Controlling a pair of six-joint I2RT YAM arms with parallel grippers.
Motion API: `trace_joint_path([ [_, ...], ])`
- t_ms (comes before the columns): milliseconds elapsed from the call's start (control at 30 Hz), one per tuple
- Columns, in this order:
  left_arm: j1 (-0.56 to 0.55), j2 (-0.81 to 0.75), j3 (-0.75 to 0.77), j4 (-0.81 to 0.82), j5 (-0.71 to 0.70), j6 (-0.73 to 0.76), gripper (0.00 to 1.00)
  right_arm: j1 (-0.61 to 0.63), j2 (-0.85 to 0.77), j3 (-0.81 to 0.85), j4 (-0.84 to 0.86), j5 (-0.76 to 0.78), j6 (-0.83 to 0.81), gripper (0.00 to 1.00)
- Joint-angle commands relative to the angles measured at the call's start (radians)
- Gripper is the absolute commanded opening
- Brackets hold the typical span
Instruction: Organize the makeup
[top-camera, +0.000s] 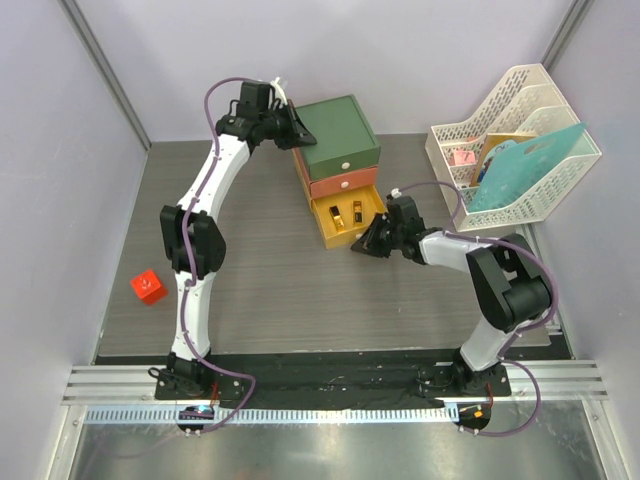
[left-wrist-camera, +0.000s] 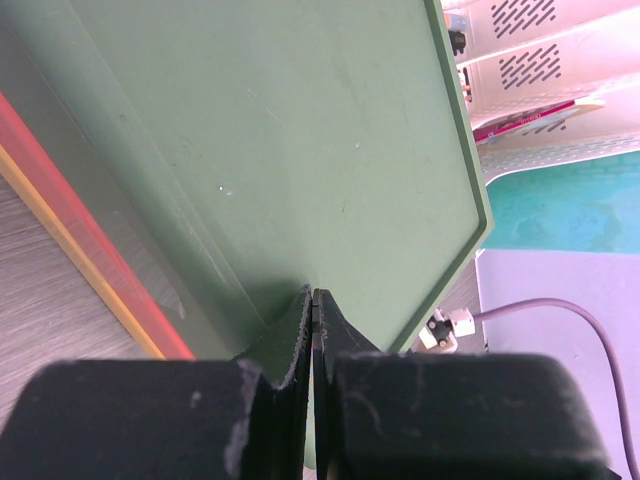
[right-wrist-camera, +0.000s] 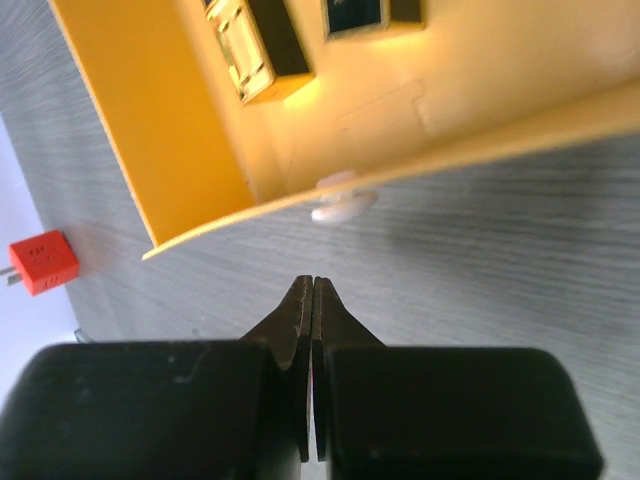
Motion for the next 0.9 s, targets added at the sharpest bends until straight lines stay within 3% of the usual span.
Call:
trace_joint_path([
  [0,0.025,0.114,-0.067,-0.285,-0.122,0.077,0.00,-0.005,0.036,0.093,0.064,0.074,0.013,0.01],
  [600,0.025,0.114,-0.076,-0.309,-0.127,0.092,0.00,-0.005,0.315,0.441,0.067,0.143,-0.065,0.01],
  [867,0.025,0.103,-0.087,-0.320,-0.133,0.106,0.00,-0.005,0.398,0.533,0.137,0.181,-0.013,0.01],
])
